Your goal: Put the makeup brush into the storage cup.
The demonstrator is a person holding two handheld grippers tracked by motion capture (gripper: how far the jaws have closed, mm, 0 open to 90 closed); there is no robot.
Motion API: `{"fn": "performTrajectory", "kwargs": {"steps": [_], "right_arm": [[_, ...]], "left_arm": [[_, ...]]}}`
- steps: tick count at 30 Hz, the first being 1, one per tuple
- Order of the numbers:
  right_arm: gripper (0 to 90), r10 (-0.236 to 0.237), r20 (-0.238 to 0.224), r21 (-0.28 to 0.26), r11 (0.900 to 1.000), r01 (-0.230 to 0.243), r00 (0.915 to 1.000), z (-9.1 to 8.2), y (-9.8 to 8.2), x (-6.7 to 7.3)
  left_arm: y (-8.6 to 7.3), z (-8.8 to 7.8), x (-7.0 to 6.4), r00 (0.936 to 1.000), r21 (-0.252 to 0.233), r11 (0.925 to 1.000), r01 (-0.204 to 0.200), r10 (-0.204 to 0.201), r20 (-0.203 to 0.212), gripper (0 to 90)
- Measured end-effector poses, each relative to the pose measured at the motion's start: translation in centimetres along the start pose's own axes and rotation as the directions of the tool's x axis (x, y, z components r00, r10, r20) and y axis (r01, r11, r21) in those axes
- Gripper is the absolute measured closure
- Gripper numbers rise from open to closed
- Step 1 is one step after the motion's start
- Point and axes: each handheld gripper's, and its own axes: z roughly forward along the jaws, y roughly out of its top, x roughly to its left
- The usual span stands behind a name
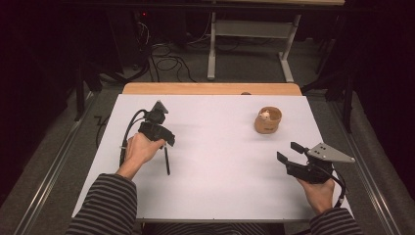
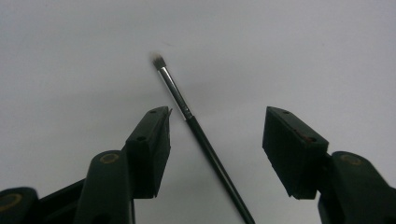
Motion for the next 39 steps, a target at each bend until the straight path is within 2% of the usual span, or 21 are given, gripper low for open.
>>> {"fn": "performTrajectory", "kwargs": {"steps": [11, 19, 26, 39], "right_arm": [[37.3, 0.000, 0.002, -0.001, 1.000, 0.000, 1.0000, 0.0, 0.0, 0.0], [37.4, -0.003, 0.005, -0.003, 1.000, 0.003, 1.0000, -0.1, 0.0, 0.0], [37.5, -0.002, 0.004, -0.002, 1.000, 0.002, 1.0000, 0.0, 0.0, 0.0], [37.6, 0.000, 0.004, 0.002, 1.000, 0.000, 1.0000, 0.0, 0.0, 0.0]], "left_arm": [[0.2, 0.9, 0.1, 0.9994, 0.075, 0.9966, 0.034, -0.033, -0.011, 43.4], [-0.2, 1.9, 0.6, 0.9984, 0.113, 0.9920, 0.056, -0.056, 0.001, 43.5], [-0.7, 2.7, 0.8, 0.9982, 0.147, 0.9875, 0.058, -0.059, 0.004, 43.9], [-1.0, 3.1, 0.4, 0.9985, 0.148, 0.9878, 0.048, -0.043, -0.034, 48.8]]}}
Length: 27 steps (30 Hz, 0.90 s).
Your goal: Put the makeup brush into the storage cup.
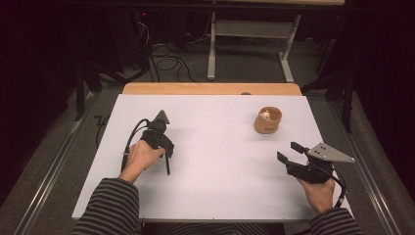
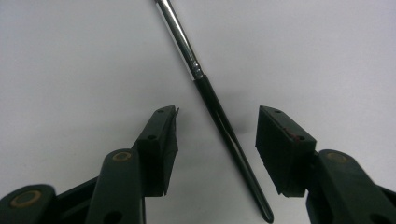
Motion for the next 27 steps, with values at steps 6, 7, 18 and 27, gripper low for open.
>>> {"fn": "performTrajectory", "kwargs": {"steps": [6, 7, 18, 27], "right_arm": [[37.6, -0.001, 0.002, 0.004, 1.000, 0.001, 1.0000, 0.05, 0.00, -0.01], [37.6, 0.000, 0.001, 0.004, 1.000, 0.000, 1.0000, 0.07, -0.01, -0.02], [37.6, 0.001, 0.001, 0.004, 1.000, -0.001, 1.0000, 0.12, -0.01, -0.02], [37.7, 0.002, 0.001, 0.015, 1.000, -0.002, 1.0000, 0.17, -0.03, 0.02]], "left_arm": [[-0.06, 0.15, -0.21, 0.9999, 0.008, 0.9999, -0.008, 0.008, -0.007, 52.9], [-0.06, 0.15, -0.21, 0.9999, 0.008, 0.9999, -0.008, 0.008, -0.007, 53.4], [0.00, 0.64, -0.79, 0.9985, 0.025, 0.9990, -0.036, 0.037, -0.039, 58.4], [-0.11, 0.69, -0.98, 0.9968, 0.020, 0.9988, -0.046, 0.047, -0.064, 62.3]]}}
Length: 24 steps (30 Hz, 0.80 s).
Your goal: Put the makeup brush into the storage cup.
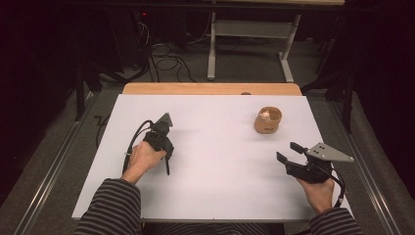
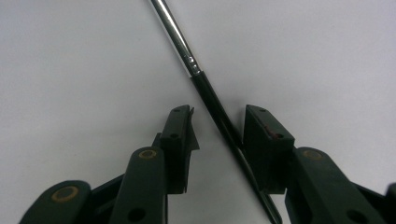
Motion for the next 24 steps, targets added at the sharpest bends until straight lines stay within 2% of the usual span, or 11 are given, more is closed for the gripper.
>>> {"fn": "performTrajectory", "kwargs": {"steps": [9, 24], "right_arm": [[37.8, -0.003, 0.000, 0.001, 1.000, 0.003, 1.0000, 0.01, 0.00, 0.02], [37.9, -0.006, -0.003, 0.001, 1.000, 0.006, 1.0000, 0.00, 0.01, 0.06]], "left_arm": [[-0.13, 0.07, -0.36, 0.9991, -0.007, 0.9998, -0.019, 0.019, -0.039, 66.2], [-0.12, 0.09, -0.64, 0.9985, -0.005, 0.9995, -0.031, 0.031, -0.045, 70.7]]}}
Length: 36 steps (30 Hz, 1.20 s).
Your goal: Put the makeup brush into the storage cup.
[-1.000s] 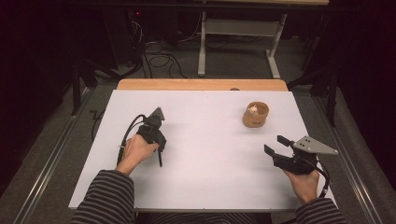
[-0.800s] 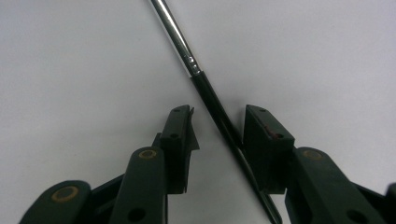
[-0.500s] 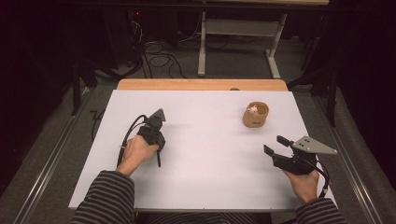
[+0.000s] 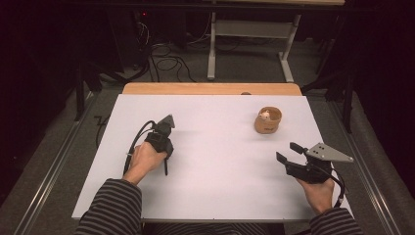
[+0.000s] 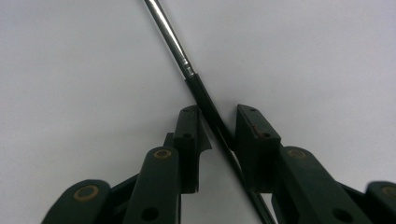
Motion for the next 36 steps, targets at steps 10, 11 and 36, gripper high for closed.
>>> {"fn": "performTrajectory", "kwargs": {"steps": [10, 11, 36], "right_arm": [[37.9, 0.001, 0.000, -0.001, 1.000, -0.001, 1.0000, 0.00, -0.01, -0.02], [37.9, 0.002, 0.000, -0.001, 1.000, -0.002, 1.0000, 0.00, -0.01, -0.02], [38.1, -0.005, -0.007, 0.000, 1.000, 0.005, 1.0000, -0.06, 0.00, -0.02]], "left_arm": [[-0.07, -0.01, -0.03, 0.9999, -0.005, 0.9999, -0.016, 0.016, 0.003, 72.9], [-0.08, -0.01, -0.03, 0.9998, -0.005, 0.9998, -0.017, 0.017, 0.003, 73.1], [-0.24, -0.03, 0.03, 0.9975, -0.013, 0.9976, -0.068, 0.069, 0.018, 83.2]]}}
